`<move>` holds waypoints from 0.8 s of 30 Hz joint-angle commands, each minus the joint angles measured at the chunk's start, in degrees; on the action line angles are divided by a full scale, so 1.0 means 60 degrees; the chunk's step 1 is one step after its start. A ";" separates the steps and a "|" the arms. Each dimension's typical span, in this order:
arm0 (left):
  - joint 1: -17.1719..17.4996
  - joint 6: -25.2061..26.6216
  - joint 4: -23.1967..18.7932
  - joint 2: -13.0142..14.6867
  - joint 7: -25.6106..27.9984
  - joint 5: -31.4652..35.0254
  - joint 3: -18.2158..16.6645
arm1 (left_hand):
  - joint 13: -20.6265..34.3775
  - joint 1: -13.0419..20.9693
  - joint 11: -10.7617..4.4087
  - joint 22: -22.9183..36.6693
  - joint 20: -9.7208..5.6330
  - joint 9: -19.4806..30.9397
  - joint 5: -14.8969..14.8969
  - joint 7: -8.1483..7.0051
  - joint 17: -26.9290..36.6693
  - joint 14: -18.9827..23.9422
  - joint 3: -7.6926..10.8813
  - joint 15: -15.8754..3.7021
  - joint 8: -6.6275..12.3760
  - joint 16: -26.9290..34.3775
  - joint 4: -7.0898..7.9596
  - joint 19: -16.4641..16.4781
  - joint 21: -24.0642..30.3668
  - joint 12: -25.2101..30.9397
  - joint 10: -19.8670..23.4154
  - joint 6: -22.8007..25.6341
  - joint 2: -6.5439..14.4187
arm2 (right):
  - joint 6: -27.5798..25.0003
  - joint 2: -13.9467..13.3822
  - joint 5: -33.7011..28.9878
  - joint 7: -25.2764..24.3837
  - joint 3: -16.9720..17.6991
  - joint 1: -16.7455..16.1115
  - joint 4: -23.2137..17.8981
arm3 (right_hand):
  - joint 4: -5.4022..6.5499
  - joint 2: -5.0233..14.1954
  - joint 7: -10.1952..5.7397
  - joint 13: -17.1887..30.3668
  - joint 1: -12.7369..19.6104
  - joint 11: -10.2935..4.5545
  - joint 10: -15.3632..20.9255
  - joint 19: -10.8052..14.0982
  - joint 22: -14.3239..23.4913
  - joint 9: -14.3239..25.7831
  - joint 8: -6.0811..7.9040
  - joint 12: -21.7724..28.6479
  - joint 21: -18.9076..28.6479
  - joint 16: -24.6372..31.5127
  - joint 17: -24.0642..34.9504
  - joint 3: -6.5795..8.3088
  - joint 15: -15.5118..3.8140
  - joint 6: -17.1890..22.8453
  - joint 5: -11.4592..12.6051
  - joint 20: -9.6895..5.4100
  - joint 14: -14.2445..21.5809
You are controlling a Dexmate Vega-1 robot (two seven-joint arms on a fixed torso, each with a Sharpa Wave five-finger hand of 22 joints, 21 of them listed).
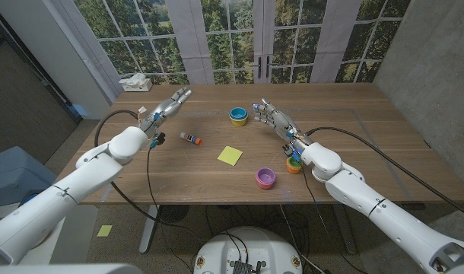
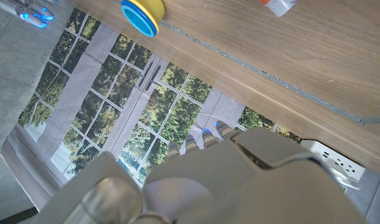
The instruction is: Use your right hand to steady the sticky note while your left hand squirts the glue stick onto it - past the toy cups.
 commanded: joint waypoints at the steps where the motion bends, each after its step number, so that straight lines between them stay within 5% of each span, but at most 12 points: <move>1: -0.0284 -0.1640 0.0956 -0.0476 -0.0511 -0.1054 0.0139 | -0.0006 -0.0015 -0.0124 0.0007 -0.0430 0.0021 0.0067 0.0034 0.0002 -0.1767 0.0037 -0.0293 0.0075 0.0036 -0.0137 -0.1044 0.0077 0.0070 -0.1933 -0.0817 0.0232 | 0.0510 0.0254 0.0388 -0.0117 0.0401 0.0117 0.0629 | -0.0001 0.0005 -0.0011 0.0009 0.0011 0.0013 0.0014 0.0033 0.0019 0.0028 0.0040 0.0004 -0.0013 -0.0009 -0.0005 -0.0014 -0.0314 0.0007 0.0039 -0.0059 0.0049; 13: -0.0490 -0.2658 0.1598 -0.1016 -0.1047 -0.1898 0.0276 | -0.0018 0.0247 -0.0252 -0.0012 -0.0824 0.0010 0.0135 0.0069 -0.0021 -0.1197 0.0232 -0.0525 0.0134 0.0027 -0.0472 -0.0248 0.0117 0.0127 -0.1140 -0.0130 0.0120 | 0.0843 0.0220 0.0841 -0.0029 0.0822 0.0116 0.0967 | -0.0057 0.0014 -0.0028 -0.0001 -0.0027 -0.0006 0.0060 0.0113 0.0013 0.0020 0.0074 0.0026 -0.0015 -0.0050 -0.0106 -0.0012 -0.0317 0.0073 0.0057 -0.0123 0.0107; 24: -0.0383 -0.3105 0.1758 -0.1458 -0.1354 -0.2853 0.0209 | -0.0022 0.0490 -0.0322 -0.0018 -0.1092 0.0004 0.0145 0.0149 -0.0035 -0.0637 0.0548 -0.0658 0.0120 0.0015 -0.0698 0.0542 0.0145 0.0128 -0.0443 0.0477 0.0291 | 0.2153 0.0631 0.1541 0.0066 0.1467 -0.0044 0.1786 | -0.0099 0.0029 -0.0036 -0.0009 -0.0054 -0.0011 0.0081 0.0128 0.0010 0.0015 0.0108 0.0033 -0.0037 -0.0076 -0.0187 -0.0003 -0.0341 0.0162 0.0068 -0.0137 0.0164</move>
